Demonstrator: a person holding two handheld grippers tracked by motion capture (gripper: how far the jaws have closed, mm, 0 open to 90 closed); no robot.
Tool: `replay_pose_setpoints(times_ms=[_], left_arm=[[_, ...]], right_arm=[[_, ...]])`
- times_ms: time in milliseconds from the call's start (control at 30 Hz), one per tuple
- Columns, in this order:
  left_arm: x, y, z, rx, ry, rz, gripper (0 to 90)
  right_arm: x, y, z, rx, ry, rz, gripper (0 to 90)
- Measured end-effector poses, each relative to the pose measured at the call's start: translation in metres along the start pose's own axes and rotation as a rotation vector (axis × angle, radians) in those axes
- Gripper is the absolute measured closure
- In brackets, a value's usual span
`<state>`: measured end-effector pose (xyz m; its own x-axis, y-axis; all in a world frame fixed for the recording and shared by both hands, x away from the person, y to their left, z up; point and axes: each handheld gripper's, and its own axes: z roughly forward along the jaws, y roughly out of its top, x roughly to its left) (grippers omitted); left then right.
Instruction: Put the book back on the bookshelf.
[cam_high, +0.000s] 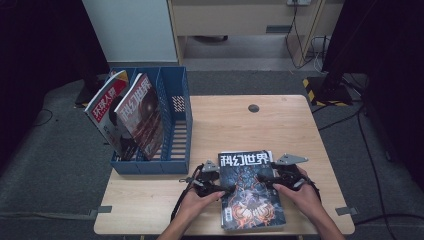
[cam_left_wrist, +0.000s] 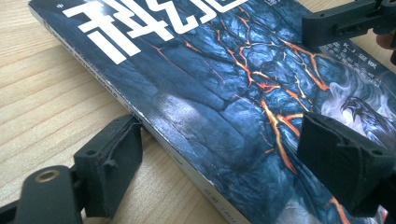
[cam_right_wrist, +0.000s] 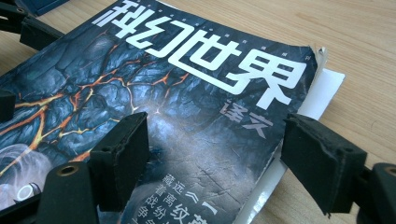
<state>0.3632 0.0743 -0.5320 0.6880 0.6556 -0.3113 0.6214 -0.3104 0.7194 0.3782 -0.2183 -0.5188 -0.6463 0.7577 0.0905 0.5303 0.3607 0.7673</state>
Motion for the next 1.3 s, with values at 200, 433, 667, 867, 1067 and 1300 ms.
replay_pose_setpoints(times_ms=[200,433,667,867,1067,1300], left_arm=[[-0.001,0.005,-0.003,0.016,-0.003,0.011,13.8],[0.004,0.01,-0.012,-0.003,-0.049,-0.025,18.1],[0.013,0.019,-0.017,0.005,-0.105,-0.059,24.9],[0.018,0.027,-0.02,0.005,-0.133,-0.08,29.0],[0.024,0.035,-0.017,0.014,-0.175,-0.114,32.7],[0.026,0.044,-0.009,0.005,-0.188,-0.12,32.6]], right_arm=[[0.001,0.001,0.003,-0.002,0.006,0.003,22.9],[0.002,0.001,0.003,-0.006,0.006,0.0,22.9],[0.001,0.0,0.003,-0.003,0.014,0.015,23.2],[-0.001,0.0,0.004,-0.012,0.022,0.029,25.0],[-0.002,0.0,0.005,-0.017,0.027,0.017,25.1],[-0.001,0.001,0.006,-0.017,0.028,0.015,25.3]])
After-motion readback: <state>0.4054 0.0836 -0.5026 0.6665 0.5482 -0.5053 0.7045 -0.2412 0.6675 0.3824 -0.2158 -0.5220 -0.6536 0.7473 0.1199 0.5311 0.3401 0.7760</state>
